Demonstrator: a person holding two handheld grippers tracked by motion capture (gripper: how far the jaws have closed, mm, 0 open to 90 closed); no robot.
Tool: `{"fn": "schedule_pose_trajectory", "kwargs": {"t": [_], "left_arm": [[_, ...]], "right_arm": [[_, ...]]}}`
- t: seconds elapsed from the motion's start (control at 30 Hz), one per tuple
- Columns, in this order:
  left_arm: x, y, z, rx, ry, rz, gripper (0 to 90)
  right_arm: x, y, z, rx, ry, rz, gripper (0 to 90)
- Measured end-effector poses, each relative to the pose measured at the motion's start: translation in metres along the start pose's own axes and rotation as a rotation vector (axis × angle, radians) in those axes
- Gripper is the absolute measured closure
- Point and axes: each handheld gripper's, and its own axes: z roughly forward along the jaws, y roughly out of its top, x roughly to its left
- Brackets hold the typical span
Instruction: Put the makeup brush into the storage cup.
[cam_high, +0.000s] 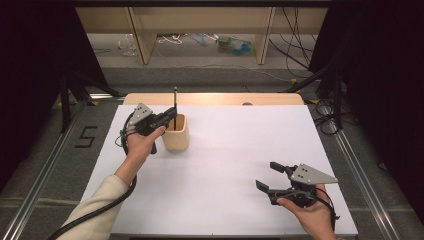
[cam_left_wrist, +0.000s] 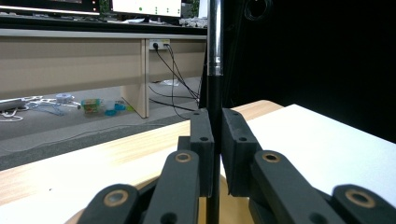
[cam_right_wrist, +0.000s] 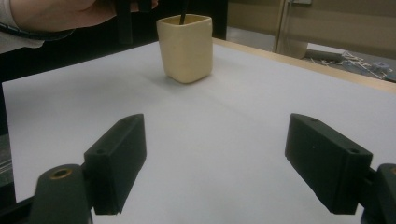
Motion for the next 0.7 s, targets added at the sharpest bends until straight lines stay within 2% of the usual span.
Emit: {"fn": "schedule_pose_trajectory", "kwargs": {"t": [0.17,0.23,0.27,0.3,0.43,0.5,0.57,0.7], "left_arm": [[0.0007,-0.0009,0.0001,0.002,0.003,0.005,83.5],[0.001,-0.0012,0.0004,0.0,0.003,0.004,83.5],[0.0011,-0.0015,0.0005,0.0,0.004,0.001,83.5],[0.0013,-0.0017,0.0005,0.002,0.005,0.002,83.4],[0.0021,-0.002,0.0004,0.005,0.007,0.004,83.4],[0.0022,-0.0022,0.0006,0.006,0.005,0.002,83.4],[0.002,-0.0024,0.0008,0.009,0.003,0.003,83.5],[0.0016,-0.0017,0.0012,0.014,0.006,0.002,83.4]], "right_arm": [[0.0004,0.0,0.0001,0.004,0.002,0.006,21.6],[0.0017,-0.0001,-0.0004,0.017,0.008,0.026,21.7],[0.0017,-0.0001,-0.0004,0.017,0.008,0.026,21.6],[0.0,-0.0001,0.0002,0.001,0.0,0.0,21.6],[0.0001,0.0,0.0,0.008,-0.002,0.001,21.6],[0.0018,-0.0003,0.0,0.016,0.008,0.027,21.6],[0.0002,-0.0003,0.0007,-0.002,-0.001,0.004,21.6],[0.0002,-0.0005,0.001,-0.002,-0.001,0.002,21.5]]}}
